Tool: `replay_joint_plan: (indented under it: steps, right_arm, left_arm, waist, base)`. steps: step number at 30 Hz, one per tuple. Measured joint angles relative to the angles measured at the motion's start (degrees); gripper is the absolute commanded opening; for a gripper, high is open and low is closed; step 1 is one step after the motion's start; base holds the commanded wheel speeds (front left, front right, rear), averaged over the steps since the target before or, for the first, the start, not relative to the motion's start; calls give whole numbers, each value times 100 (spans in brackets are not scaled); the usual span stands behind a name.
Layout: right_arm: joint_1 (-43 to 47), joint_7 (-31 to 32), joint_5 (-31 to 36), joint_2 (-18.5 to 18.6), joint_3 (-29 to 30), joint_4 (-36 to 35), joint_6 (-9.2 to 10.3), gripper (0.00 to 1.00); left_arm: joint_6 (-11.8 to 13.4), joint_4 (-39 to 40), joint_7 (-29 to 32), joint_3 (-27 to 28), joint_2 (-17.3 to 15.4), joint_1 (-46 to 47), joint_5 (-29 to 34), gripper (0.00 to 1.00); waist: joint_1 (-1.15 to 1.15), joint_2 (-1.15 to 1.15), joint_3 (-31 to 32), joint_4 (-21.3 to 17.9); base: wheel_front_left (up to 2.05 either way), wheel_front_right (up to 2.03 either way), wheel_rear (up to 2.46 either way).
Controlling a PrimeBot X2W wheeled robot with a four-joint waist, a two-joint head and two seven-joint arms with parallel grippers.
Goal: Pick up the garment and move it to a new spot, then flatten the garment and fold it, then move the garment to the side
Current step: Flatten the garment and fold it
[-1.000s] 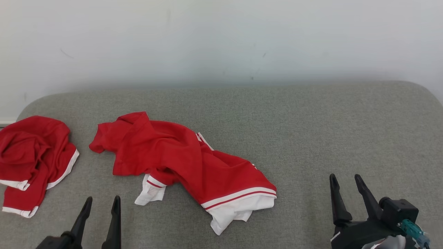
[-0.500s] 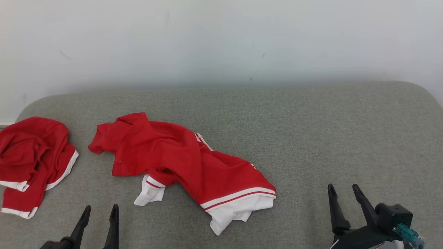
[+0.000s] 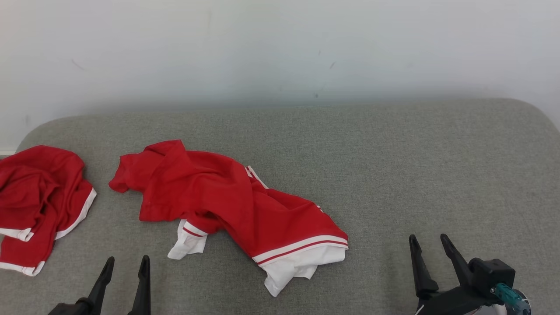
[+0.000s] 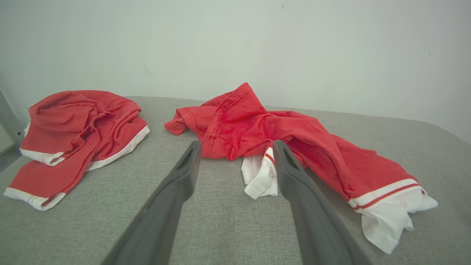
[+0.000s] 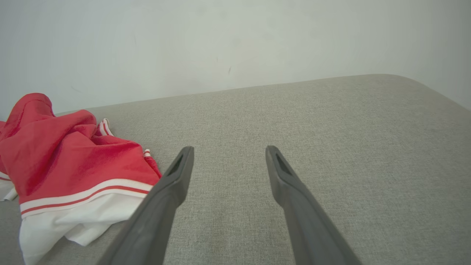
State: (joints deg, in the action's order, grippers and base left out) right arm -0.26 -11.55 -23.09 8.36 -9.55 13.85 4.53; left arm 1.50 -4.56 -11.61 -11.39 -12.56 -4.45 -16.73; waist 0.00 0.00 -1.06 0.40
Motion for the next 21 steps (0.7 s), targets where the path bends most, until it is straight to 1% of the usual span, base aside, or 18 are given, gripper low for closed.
replay_joint_plan:
  steps: [2,4,6,9,10,11,13,18,19,21]
  right_arm:
    - [-6,51,-12,-9,-19,-3,-13,100]
    - [-9,153,-177,-70,-25,-21,-124,100]
    - [-8,320,-202,-70,-162,-33,-213,100]
    - [-8,597,-148,-23,-389,-52,-289,100]
    - [-10,792,-113,2,-557,-100,-363,100]
    - [-10,792,-113,2,-557,-100,-363,100]
    - [-18,1010,2,-1,-799,-132,-433,100]
    - [-164,1432,224,-105,-1304,-226,-556,100]
    - [-237,1497,253,-144,-1379,-254,-568,100]
    - [-376,1588,315,-212,-1477,-276,-572,100]
  left_arm:
    - [-18,24,0,-8,-1,3,-3,100]
    - [-82,57,5,-37,-10,33,-3,100]
    - [-131,45,103,-80,-69,165,16,100]
    - [-162,7,260,-96,-182,548,63,100]
    - [-214,-71,422,-157,-232,787,92,100]
    - [-214,-71,422,-157,-232,787,92,100]
    - [-309,-222,606,-213,-270,1022,110,100]
    - [-413,-675,992,-250,-312,1584,101,100]
    - [-457,-777,1061,-265,-312,1695,100,100]
    - [-464,-960,1192,-303,-311,1918,102,100]
  waist:
    - [0,0,-8,-1]
    - [0,0,-15,1]
    - [1,0,-26,14]
    - [1,0,-56,45]
    - [1,0,-87,59]
    - [1,0,-87,59]
    - [1,0,-129,64]
    - [1,0,-282,47]
    - [1,0,-322,38]
    - [1,0,-413,20]
  base:
    - [0,0,0]
    - [0,0,0]
    - [0,0,0]
    - [0,0,0]
    - [0,0,0]
    - [0,0,0]
    - [0,0,0]
    - [0,0,0]
    - [0,0,0]
    - [0,0,0]
